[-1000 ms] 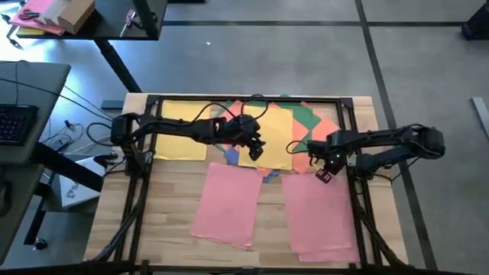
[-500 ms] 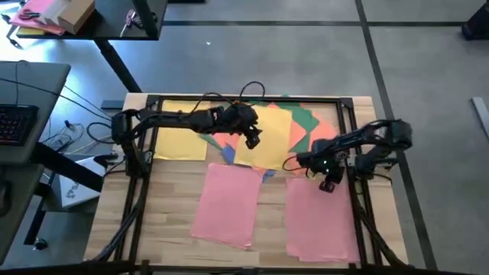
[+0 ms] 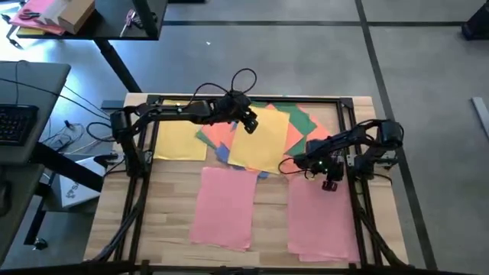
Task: Organize paper
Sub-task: Stack the pink paper on top of the stacked pink papers
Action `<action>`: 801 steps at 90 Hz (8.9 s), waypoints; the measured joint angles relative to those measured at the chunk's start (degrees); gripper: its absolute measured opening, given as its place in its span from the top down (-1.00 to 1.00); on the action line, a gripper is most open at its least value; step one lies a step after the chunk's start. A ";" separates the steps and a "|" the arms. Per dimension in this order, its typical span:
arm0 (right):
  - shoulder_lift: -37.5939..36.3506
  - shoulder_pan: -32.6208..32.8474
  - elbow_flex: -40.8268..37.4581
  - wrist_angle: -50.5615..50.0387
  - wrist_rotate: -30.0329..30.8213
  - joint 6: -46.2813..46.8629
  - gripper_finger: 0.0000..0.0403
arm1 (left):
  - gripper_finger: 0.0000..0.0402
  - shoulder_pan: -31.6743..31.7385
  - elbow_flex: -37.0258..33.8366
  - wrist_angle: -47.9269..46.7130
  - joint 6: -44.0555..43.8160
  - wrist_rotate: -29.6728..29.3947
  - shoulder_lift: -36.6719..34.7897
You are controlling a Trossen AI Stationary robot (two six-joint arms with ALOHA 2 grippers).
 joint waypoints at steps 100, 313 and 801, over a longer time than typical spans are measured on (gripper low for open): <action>-4.93 20.00 3.44 54.69 14.72 1.19 0.09 | 0.11 -6.81 0.06 -11.48 4.89 -0.76 -10.10; 14.97 26.58 28.84 56.55 19.36 -21.22 0.12 | 0.11 -39.40 -27.49 -43.13 -38.31 -4.06 -37.44; 24.19 29.52 48.29 58.39 27.67 -9.23 1.00 | 0.18 -62.12 -11.17 -18.53 -41.83 -23.75 0.59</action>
